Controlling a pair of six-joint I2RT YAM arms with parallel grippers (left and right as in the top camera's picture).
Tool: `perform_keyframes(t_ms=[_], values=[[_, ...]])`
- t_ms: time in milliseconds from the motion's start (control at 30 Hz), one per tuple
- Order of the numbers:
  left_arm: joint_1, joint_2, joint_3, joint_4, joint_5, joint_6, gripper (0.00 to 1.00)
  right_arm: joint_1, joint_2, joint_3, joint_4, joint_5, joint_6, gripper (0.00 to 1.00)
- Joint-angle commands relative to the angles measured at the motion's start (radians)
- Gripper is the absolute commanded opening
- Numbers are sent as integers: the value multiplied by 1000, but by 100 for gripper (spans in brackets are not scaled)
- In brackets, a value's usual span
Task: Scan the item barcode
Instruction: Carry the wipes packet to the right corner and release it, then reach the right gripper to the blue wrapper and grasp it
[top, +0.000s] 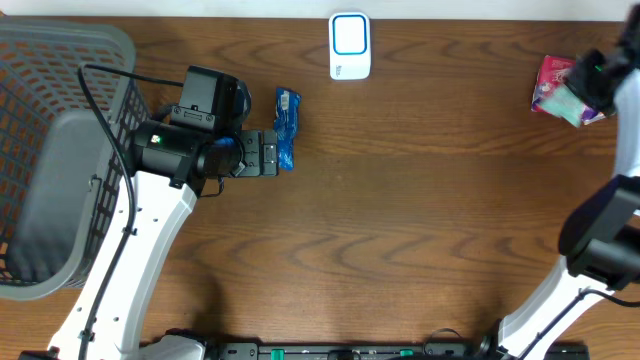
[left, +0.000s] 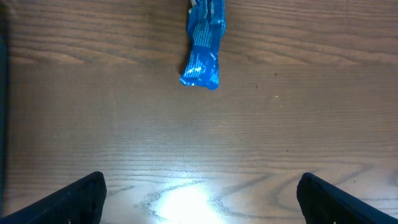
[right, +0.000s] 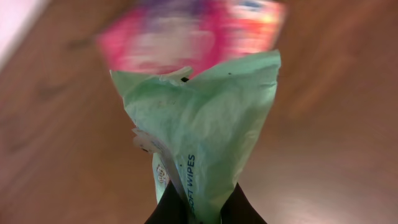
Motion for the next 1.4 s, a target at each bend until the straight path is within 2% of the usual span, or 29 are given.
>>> perform_keyframes(t_ms=[0,167,300,400,500,533,567,733,867,1033,1200,1300,1367], values=[[3,1,2,-3,-10,14,98,-61,4,2,-17,58,-36,1],[3,1,3,-3,-10,14,98,-113,42,0,-14,14,-132,1],[3,1,3,-3,-10,14,98,-117,71,-13,6,13,-146,2],[3,1,3,-3,-10,14,98,-116,90,-13,34,-8,-145,34],[3,1,3,-3,-10,14,98,-115,90,-13,50,-61,-145,51],[3,1,2,-3,-10,14,98,-115,85,-13,54,-90,-145,91],[3,1,3,-3,-10,14,98,-114,82,-12,54,-115,-145,99],[3,1,3,-3,-10,14,98,-109,29,-8,64,-334,-137,99],[3,1,3,-3,-10,14,98,-89,-6,-8,89,-581,-138,99],[3,1,3,-3,-10,14,98,0,-7,-18,66,-892,-192,99],[3,1,3,-3,-10,14,98,174,-3,-28,48,-883,-235,96],[3,1,3,-3,-10,14,98,294,8,-28,74,-819,-234,77],[3,1,3,-3,-10,14,98,387,21,-28,94,-746,-226,75]])
